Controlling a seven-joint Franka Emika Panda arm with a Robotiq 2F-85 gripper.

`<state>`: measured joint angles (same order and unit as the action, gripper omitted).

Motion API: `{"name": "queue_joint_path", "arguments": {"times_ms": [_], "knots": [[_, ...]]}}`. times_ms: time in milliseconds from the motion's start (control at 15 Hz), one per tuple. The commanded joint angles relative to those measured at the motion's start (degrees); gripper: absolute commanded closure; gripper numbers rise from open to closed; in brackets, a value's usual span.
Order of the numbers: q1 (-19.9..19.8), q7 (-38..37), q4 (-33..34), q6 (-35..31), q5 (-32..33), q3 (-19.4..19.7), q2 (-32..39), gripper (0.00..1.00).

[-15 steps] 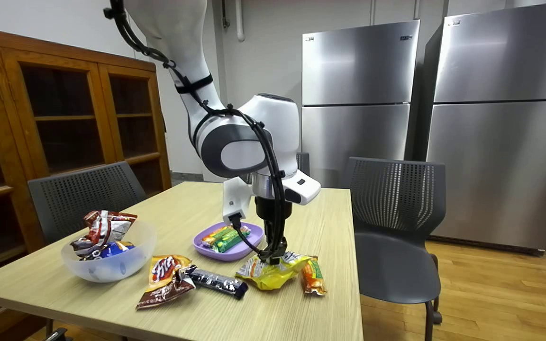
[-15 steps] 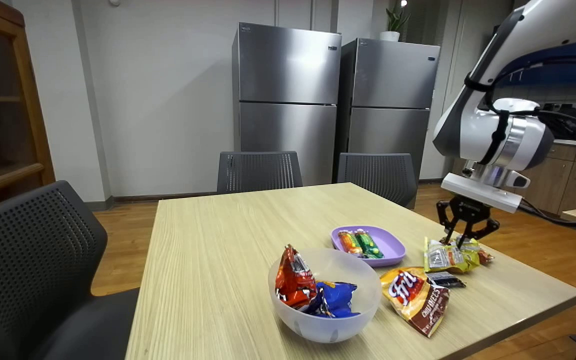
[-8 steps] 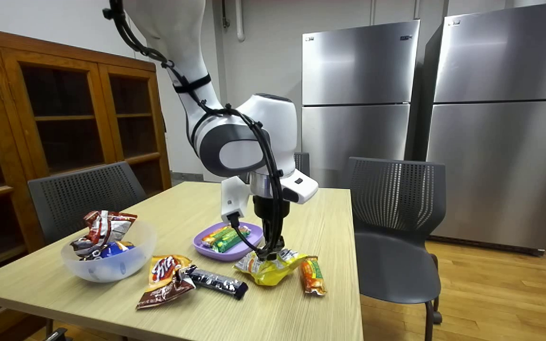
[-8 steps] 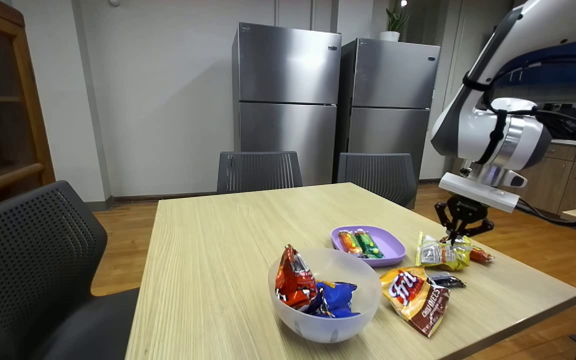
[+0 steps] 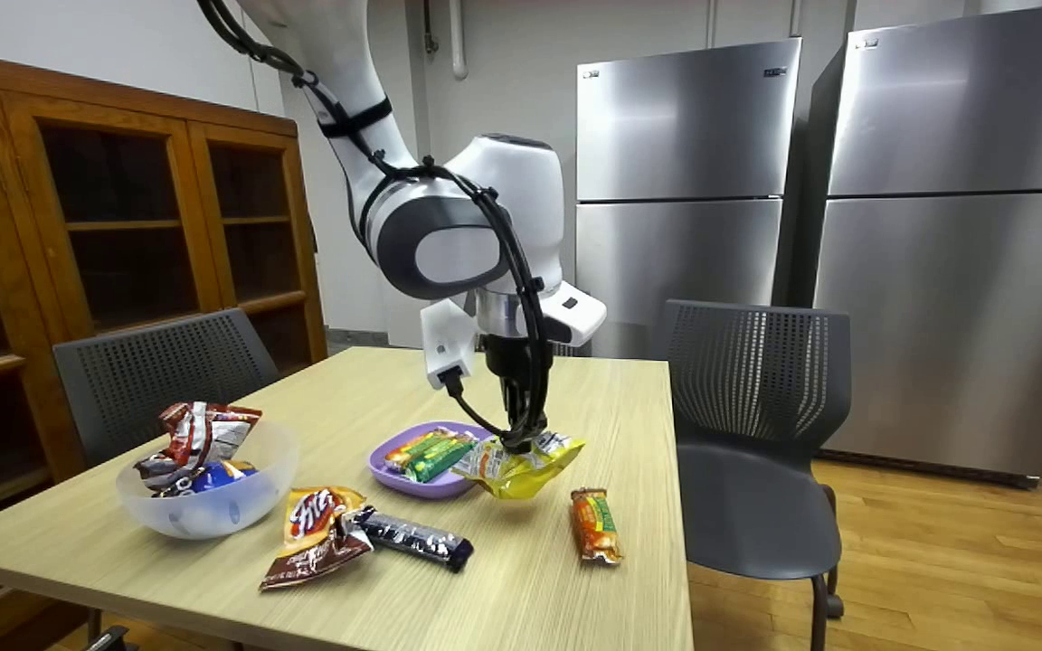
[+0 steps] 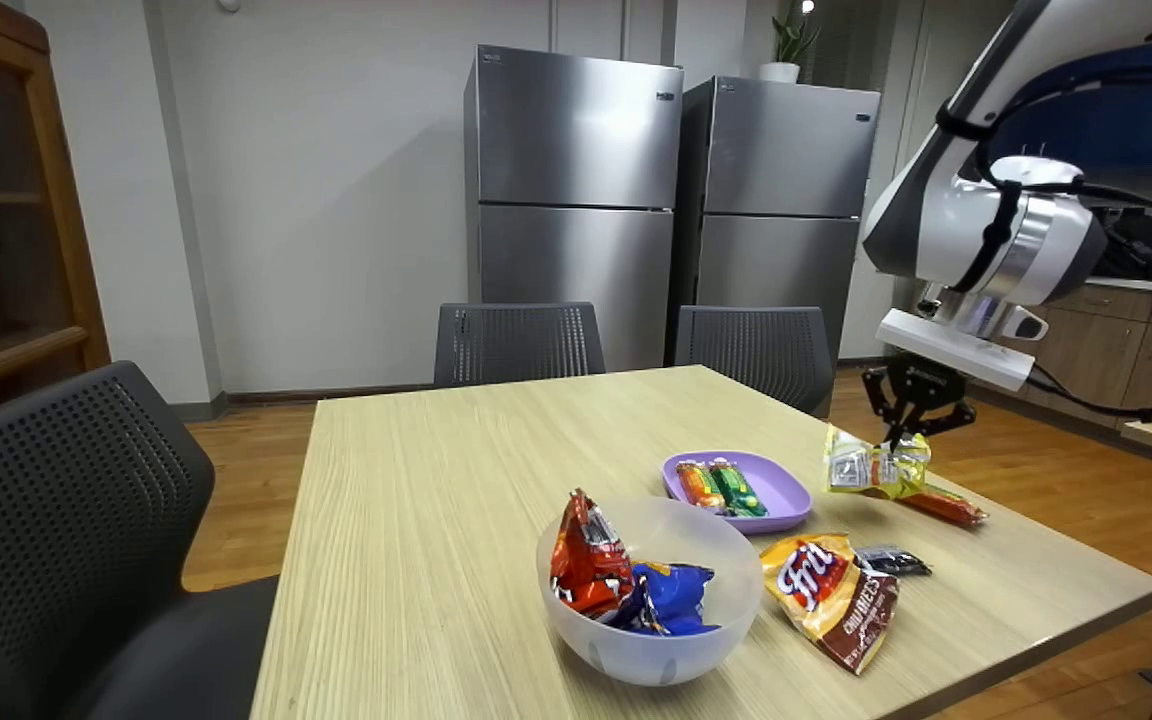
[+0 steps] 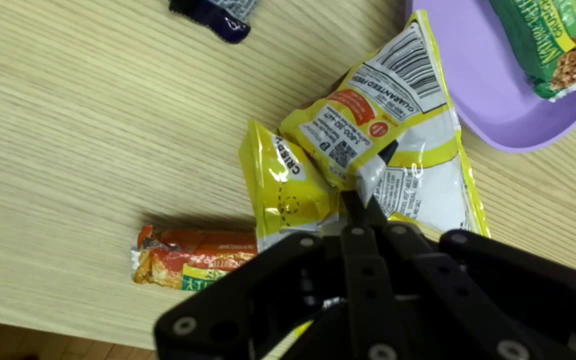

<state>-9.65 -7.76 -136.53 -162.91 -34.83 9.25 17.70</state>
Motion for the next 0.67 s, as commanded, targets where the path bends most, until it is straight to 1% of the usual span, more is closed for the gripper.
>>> {"name": "queue_joint_path", "arguments": {"times_ms": [0,267,600], "knots": [[-0.90,4.30,-1.80,1.61,-1.71,-2.17,-5.37,1.00],[-0.56,8.01,-2.19,1.90,-2.75,-4.93,-8.52,1.00],[0.11,15.44,-3.29,3.20,-6.03,-9.69,-12.63,1.00]]}}
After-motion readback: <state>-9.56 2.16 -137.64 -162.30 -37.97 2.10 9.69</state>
